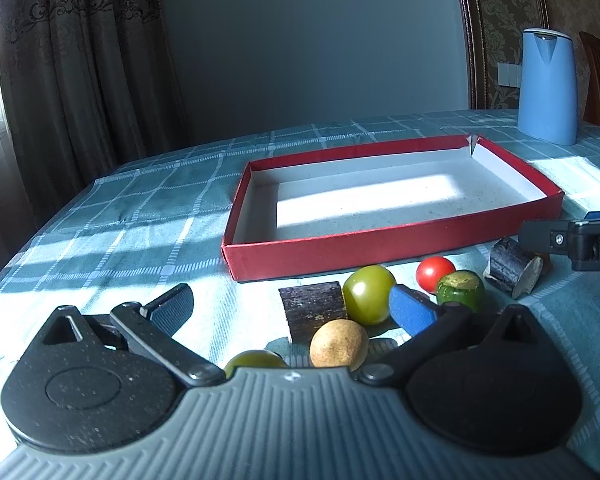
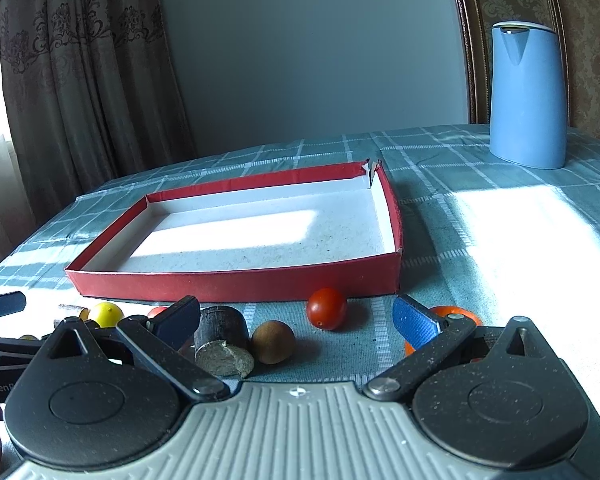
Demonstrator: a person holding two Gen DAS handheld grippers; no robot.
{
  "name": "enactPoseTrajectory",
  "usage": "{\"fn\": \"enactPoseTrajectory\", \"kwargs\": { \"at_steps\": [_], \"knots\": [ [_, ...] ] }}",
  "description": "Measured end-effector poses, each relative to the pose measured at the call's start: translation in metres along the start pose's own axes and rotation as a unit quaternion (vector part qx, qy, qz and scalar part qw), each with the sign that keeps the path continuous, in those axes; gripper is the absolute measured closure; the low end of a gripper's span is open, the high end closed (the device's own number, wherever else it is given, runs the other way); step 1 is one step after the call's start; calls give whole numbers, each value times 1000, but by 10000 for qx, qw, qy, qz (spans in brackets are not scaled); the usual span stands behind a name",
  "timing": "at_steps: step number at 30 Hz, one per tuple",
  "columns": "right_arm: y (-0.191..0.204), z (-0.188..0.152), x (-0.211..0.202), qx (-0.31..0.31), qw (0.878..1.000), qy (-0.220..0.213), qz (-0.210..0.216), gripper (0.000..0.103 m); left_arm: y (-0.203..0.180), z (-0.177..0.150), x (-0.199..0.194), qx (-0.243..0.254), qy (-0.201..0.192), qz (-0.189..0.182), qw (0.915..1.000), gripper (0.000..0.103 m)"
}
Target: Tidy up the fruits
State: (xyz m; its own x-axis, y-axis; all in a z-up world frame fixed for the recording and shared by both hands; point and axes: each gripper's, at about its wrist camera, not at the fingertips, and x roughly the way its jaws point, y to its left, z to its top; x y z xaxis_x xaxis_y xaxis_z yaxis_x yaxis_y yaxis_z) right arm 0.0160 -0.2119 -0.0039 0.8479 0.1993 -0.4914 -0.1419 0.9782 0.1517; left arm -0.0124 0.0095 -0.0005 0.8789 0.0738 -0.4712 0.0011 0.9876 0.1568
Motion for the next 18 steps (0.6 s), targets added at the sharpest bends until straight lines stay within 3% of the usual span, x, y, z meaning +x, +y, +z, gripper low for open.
{"fn": "enactPoseTrajectory", "kwargs": {
  "at_steps": [10, 18],
  "knots": [
    [-2, -1, -6, -55, 10000, -40, 14, 0, 0, 0, 1, -9, 24, 4, 10000, 0],
    [-14, -20, -57, -317, 9974, -608, 210, 0, -1, -1, 0, 80, -5, -11, 10000, 0]
  ]
}}
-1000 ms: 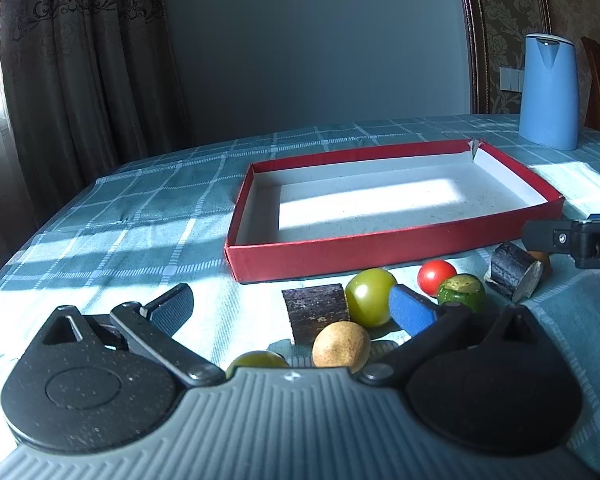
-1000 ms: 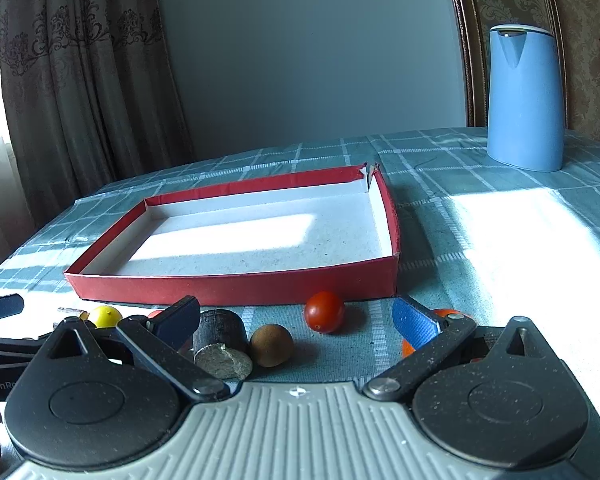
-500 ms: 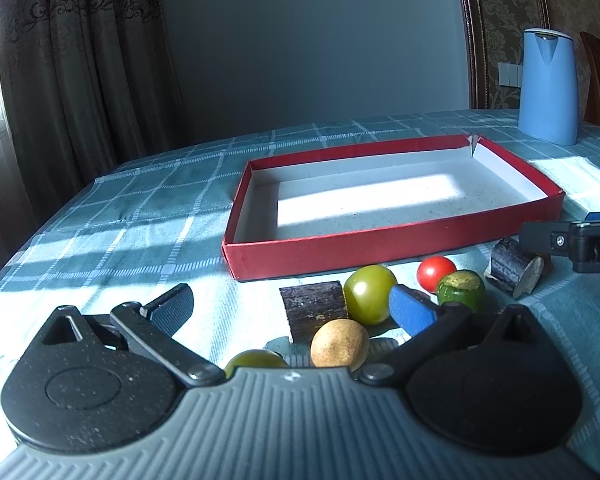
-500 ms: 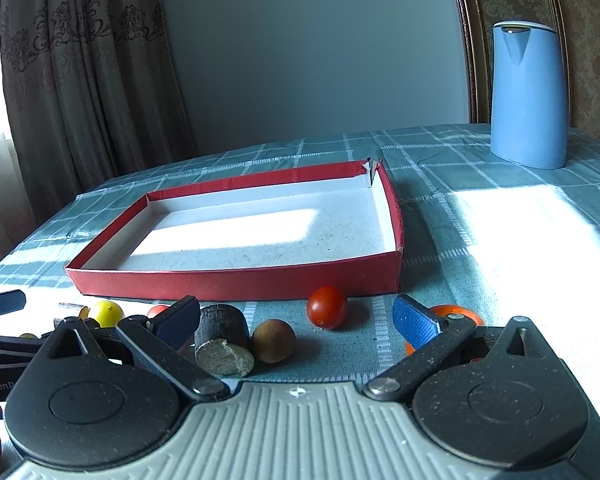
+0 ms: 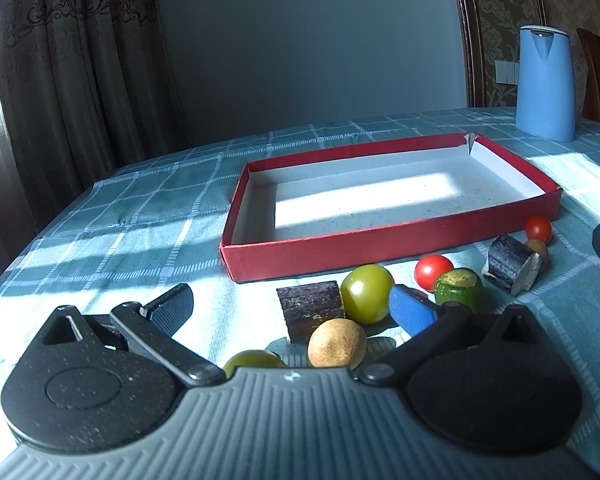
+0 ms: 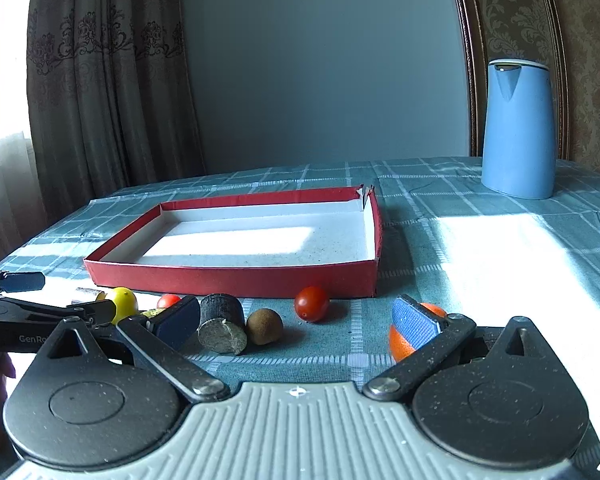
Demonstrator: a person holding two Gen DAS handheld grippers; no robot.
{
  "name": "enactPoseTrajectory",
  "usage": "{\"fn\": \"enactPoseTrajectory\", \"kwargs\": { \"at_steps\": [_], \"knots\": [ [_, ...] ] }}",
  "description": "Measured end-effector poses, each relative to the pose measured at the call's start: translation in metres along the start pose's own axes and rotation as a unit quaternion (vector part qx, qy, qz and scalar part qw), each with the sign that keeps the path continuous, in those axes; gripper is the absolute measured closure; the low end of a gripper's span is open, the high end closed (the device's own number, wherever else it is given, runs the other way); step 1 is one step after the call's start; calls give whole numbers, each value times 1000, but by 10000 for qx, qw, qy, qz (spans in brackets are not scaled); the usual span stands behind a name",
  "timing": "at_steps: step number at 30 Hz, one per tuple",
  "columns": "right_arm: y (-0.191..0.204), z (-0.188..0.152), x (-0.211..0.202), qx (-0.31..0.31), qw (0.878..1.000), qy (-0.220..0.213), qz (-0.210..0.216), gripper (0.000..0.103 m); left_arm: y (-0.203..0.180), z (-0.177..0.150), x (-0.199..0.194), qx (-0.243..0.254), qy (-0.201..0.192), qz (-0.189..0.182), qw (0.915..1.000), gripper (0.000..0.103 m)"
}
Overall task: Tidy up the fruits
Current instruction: 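Grasp the orange tangerine with the right tool while the left tool grasps the green tomato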
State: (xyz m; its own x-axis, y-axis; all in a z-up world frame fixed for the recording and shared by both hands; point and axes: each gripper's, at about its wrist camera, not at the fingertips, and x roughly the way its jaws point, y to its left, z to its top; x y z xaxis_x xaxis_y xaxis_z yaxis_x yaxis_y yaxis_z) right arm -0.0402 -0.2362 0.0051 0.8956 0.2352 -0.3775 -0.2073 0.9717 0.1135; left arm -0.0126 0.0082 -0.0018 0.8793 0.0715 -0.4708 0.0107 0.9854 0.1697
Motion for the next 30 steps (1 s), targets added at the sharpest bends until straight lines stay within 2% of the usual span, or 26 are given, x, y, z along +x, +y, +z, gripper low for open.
{"fn": "enactPoseTrajectory", "kwargs": {
  "at_steps": [1, 5, 9, 11, 16, 18, 21, 26, 30],
  "knots": [
    [-1, -1, -5, -76, 10000, -30, -16, 0, -1, 0, 0, 15, 8, 3, 10000, 0],
    [-7, -9, -16, -548, 9965, -221, -592, 0, -1, 0, -1, 5, -18, 2, 10000, 0],
    [-14, -3, 5, -656, 9933, 245, -916, 0, -2, 0, -1, 30, -22, 4, 10000, 0],
    [-17, -1, 21, -660, 9918, 595, -920, 1, -1, 0, -1, 13, -17, 5, 10000, 0],
    [-25, 2, 46, -576, 9896, 1015, -842, 17, -1, 0, 0, 16, 9, 6, 10000, 0],
    [-30, 2, 52, -413, 9891, 1170, -791, 29, -1, 0, 0, 13, 15, 7, 10000, 0],
    [-35, 1, 51, -262, 9903, 1157, -718, 40, -2, 0, 0, 21, 22, 6, 10000, 0],
    [-32, 1, 50, -334, 9895, 1142, -816, 46, 0, 0, -4, -35, -86, 62, 9999, 0],
    [-38, 1, 50, -142, 9902, 1123, -816, 55, 9, -5, -18, -109, -432, 153, 9989, 0]
  ]
}}
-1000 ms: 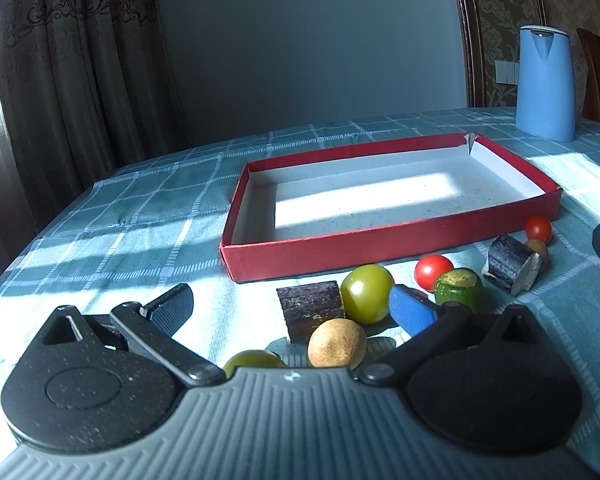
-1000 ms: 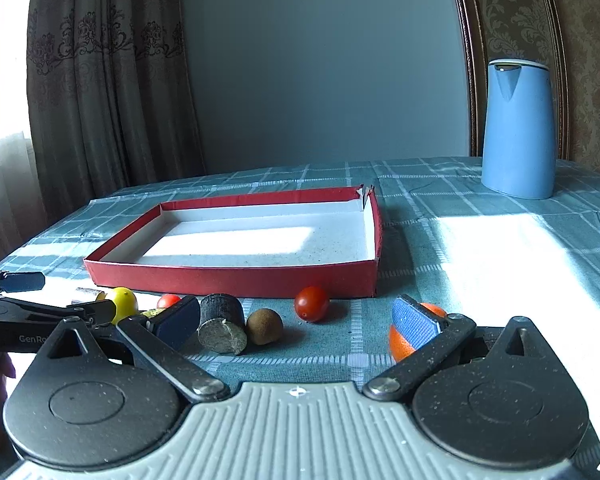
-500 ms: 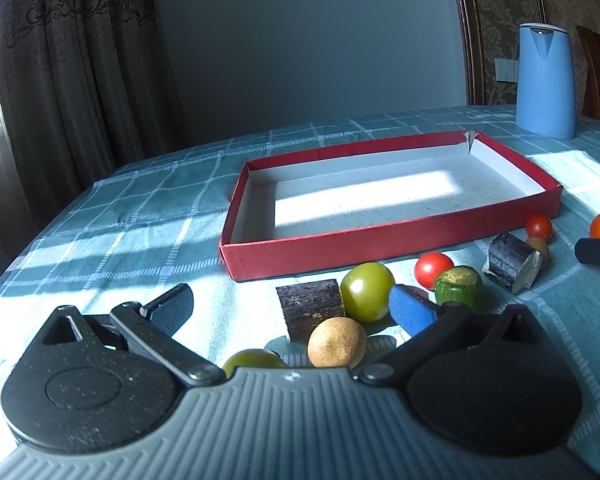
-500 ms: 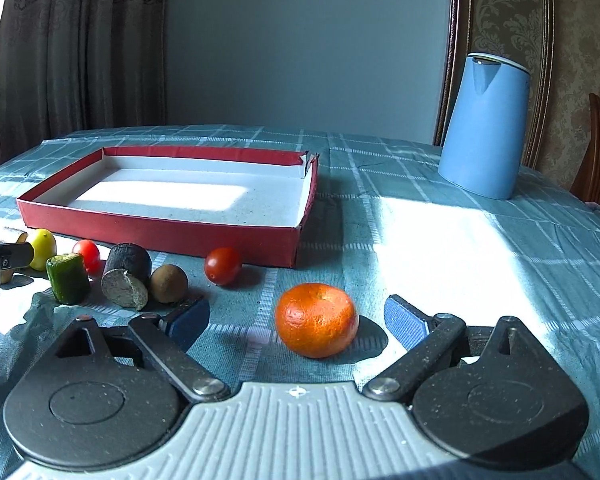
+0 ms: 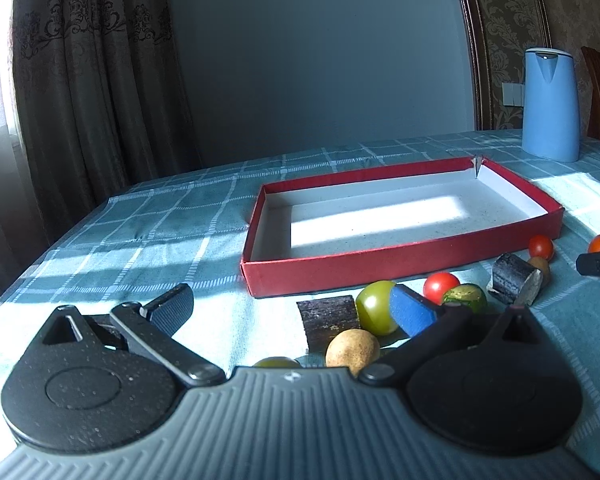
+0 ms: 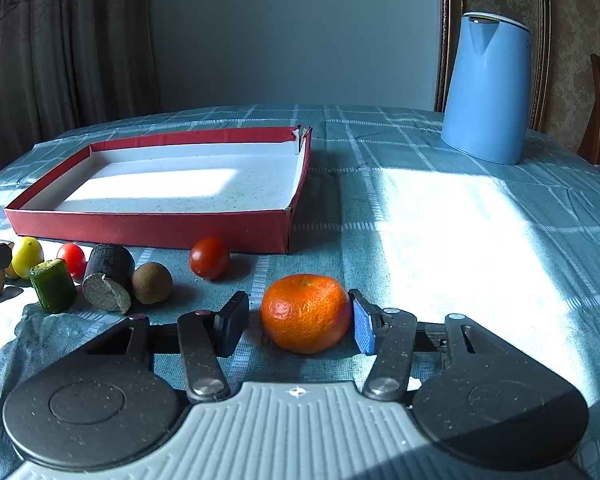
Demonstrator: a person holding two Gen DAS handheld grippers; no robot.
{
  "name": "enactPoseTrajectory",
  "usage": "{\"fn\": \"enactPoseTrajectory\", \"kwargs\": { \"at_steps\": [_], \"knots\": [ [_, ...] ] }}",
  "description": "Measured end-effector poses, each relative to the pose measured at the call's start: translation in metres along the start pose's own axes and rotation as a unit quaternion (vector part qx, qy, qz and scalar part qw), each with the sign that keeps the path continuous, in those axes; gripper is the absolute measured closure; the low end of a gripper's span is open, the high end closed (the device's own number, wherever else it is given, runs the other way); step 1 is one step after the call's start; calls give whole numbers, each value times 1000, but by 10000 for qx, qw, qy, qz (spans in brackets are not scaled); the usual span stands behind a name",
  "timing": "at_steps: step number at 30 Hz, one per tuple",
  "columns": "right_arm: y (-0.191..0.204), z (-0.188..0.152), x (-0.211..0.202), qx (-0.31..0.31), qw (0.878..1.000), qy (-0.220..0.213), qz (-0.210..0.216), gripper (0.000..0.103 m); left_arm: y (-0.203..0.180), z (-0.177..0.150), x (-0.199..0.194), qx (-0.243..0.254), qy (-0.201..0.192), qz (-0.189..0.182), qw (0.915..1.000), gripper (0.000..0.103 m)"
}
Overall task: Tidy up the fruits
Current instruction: 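Grasp the orange tangerine with the right tool while the left tool grasps the green tomato, then carry the tangerine and green tomato into the red tray and open both tools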
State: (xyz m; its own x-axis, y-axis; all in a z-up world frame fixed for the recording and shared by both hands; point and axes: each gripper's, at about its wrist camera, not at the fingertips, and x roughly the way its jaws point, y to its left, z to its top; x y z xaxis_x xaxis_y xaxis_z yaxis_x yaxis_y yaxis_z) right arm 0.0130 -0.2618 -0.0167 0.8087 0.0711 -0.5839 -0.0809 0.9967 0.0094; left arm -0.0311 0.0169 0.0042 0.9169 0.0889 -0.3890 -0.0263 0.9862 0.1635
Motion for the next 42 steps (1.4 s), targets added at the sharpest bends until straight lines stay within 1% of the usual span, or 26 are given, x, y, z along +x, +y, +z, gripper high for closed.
{"fn": "enactPoseTrajectory", "kwargs": {
  "at_steps": [2, 3, 5, 7, 10, 14, 17, 21, 22, 23, 24, 25, 27, 30, 32, 34, 39, 42],
  "knots": [
    [-3, 0, -1, 82, 10000, -15, -23, 59, 8, -5, -11, 44, -84, 60, 9999, 0],
    [-4, 0, -1, 119, 9999, -17, 7, 59, 14, -9, -18, 139, -109, 90, 9998, 0],
    [-6, 0, -1, 152, 9999, -17, 34, 59, 20, -17, -25, 348, -11, 179, 9992, 0],
    [-6, 0, -1, 152, 9999, -17, 38, 59, 24, -23, -27, 473, 162, 183, 9986, 0],
    [-6, 0, -1, 187, 9998, -21, 61, 59, 29, -28, -26, 454, 351, 157, 9982, 0],
    [-6, 0, 0, 177, 9998, -25, 52, 59, 30, -24, -19, 306, 428, 74, 9986, 0],
    [-6, -1, 0, 175, 9998, -24, 53, 59, 27, -22, -14, 392, 464, 68, 9981, 0],
    [-5, -1, 0, 164, 9999, -23, 48, 58, 27, -19, -8, 482, 503, 234, 9973, 0],
    [-5, -1, 0, 162, 9999, -23, 47, 58, 28, -19, -7, 467, 533, 202, 9973, 5],
    [-5, -1, 0, 166, 9998, -24, 50, 58, 29, -18, -5, 446, 595, 90, 9972, 18],
    [-5, -1, 0, 163, 9999, -24, 48, 58, 30, -18, -2, 425, 690, -56, 9967, 26],
    [-5, -1, 0, 159, 9999, -23, 45, 58, 31, -18, 1, 350, 808, -210, 9959, 37],
    [-6, -1, 0, 167, 9998, -26, 52, 58, 33, -18, 1, 262, 811, -323, 9958, 43],
    [-6, -1, 0, 161, 9999, -29, 50, 59, 33, -19, 0, 240, 783, -360, 9960, 47],
    [-7, -1, 0, 192, 9998, -41, 64, 59, 33, -19, -2, 204, 780, -480, 9956, 64],
    [-9, -1, -1, 230, 9997, -56, 108, 59, 31, -20, -4, 182, 787, -572, 9951, 72],
    [-5, -2, -3, 130, 9998, -82, 107, 60, 21, -21, -6, 379, 692, -405, 9961, 73],
    [-5, -2, -4, 126, 9998, -89, 105, 60, 22, -19, -6, 314, 702, -387, 9963, 73]
  ]
}}
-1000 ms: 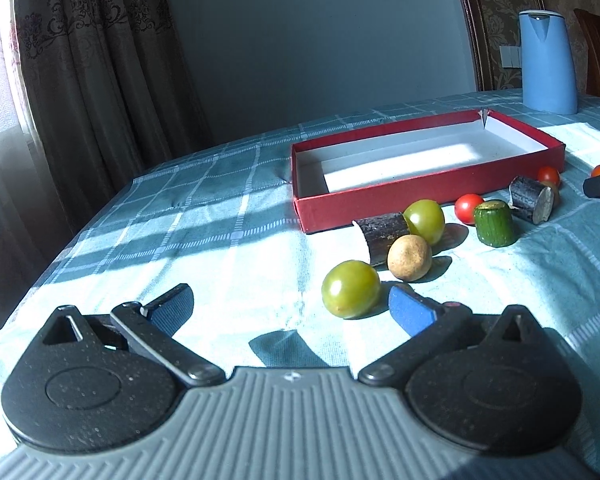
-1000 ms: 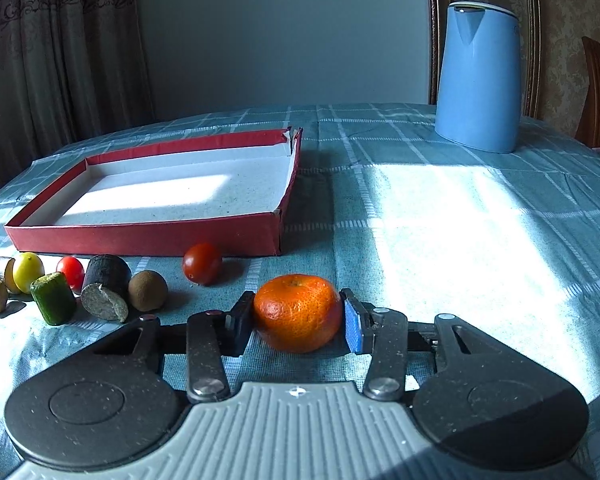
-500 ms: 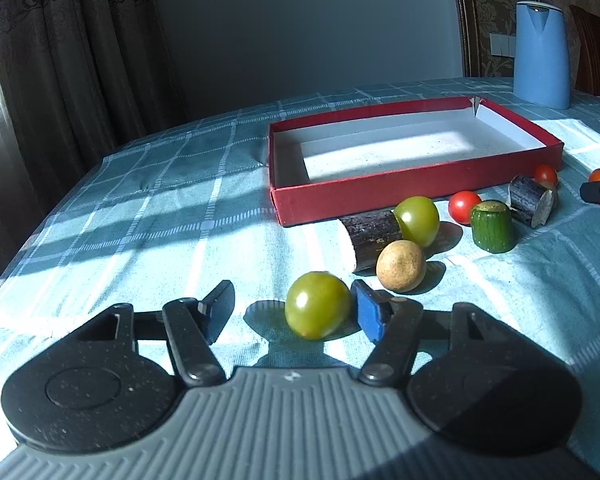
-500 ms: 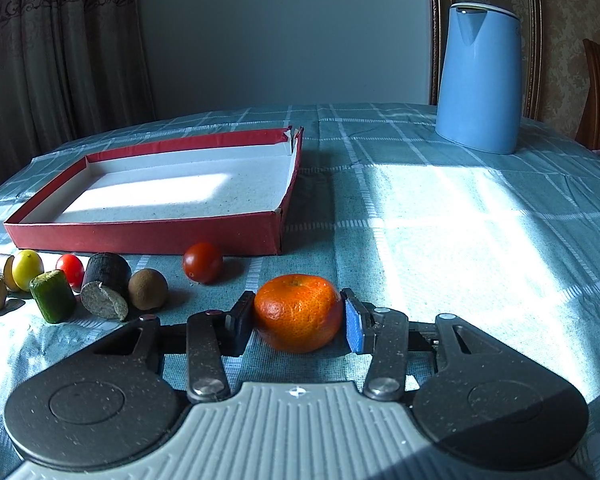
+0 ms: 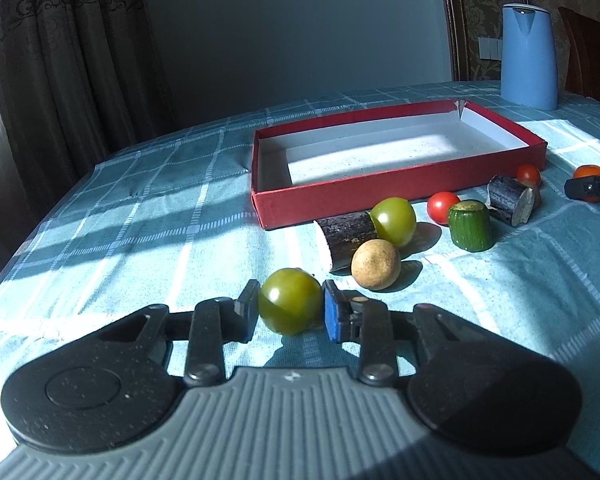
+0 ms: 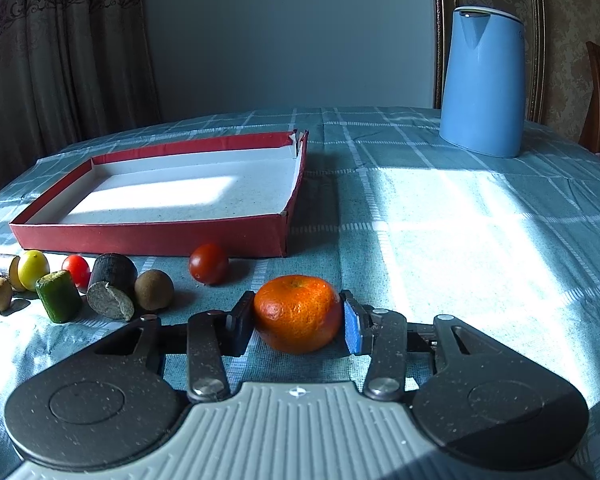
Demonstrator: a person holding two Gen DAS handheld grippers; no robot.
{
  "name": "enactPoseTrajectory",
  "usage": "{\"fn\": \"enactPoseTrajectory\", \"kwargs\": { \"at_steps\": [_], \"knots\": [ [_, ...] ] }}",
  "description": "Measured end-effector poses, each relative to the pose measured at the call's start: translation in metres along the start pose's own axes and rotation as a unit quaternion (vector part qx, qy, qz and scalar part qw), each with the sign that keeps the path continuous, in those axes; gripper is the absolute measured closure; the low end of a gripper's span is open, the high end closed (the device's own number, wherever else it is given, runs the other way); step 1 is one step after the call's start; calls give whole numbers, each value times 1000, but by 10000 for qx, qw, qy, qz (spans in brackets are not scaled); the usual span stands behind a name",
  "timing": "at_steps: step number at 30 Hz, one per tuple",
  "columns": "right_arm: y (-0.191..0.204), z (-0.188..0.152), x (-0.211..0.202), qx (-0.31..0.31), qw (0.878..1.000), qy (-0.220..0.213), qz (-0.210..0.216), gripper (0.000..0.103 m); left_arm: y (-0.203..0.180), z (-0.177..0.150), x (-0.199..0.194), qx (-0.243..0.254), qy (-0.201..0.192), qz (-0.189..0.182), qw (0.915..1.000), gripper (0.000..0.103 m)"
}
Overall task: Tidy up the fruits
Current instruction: 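Carry the tangerine and green tomato into the red tray and open both tools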
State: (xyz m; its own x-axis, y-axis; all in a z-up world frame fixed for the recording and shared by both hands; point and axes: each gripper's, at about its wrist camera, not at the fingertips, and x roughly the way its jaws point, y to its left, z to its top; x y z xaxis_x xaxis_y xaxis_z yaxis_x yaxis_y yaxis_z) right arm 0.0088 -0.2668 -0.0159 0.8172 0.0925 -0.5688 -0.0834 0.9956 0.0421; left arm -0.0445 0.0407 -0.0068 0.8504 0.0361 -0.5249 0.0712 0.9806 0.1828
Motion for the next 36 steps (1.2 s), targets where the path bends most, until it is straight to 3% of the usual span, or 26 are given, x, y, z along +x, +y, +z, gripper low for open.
{"fn": "enactPoseTrajectory", "kwargs": {
  "at_steps": [7, 16, 23, 29, 36],
  "knots": [
    [15, 8, -7, -398, 9990, -210, -33, 60, -5, 27, 1, -35, -280, -59, 9996, 73],
    [41, 63, 1, -764, 9947, -679, -74, 60, -14, 78, 42, -272, -451, -111, 9986, 73],
    [57, 96, 64, -635, 9974, -271, 215, 60, -12, 105, 89, -537, -212, -25, 9983, 73],
    [60, 89, 112, -608, 9969, 449, 205, 60, -16, 113, 124, -554, 119, 95, 9983, 73],
    [61, 84, 112, -641, 9969, 430, 166, 59, -20, 110, 129, -472, 211, 56, 9986, 71]
  ]
}}
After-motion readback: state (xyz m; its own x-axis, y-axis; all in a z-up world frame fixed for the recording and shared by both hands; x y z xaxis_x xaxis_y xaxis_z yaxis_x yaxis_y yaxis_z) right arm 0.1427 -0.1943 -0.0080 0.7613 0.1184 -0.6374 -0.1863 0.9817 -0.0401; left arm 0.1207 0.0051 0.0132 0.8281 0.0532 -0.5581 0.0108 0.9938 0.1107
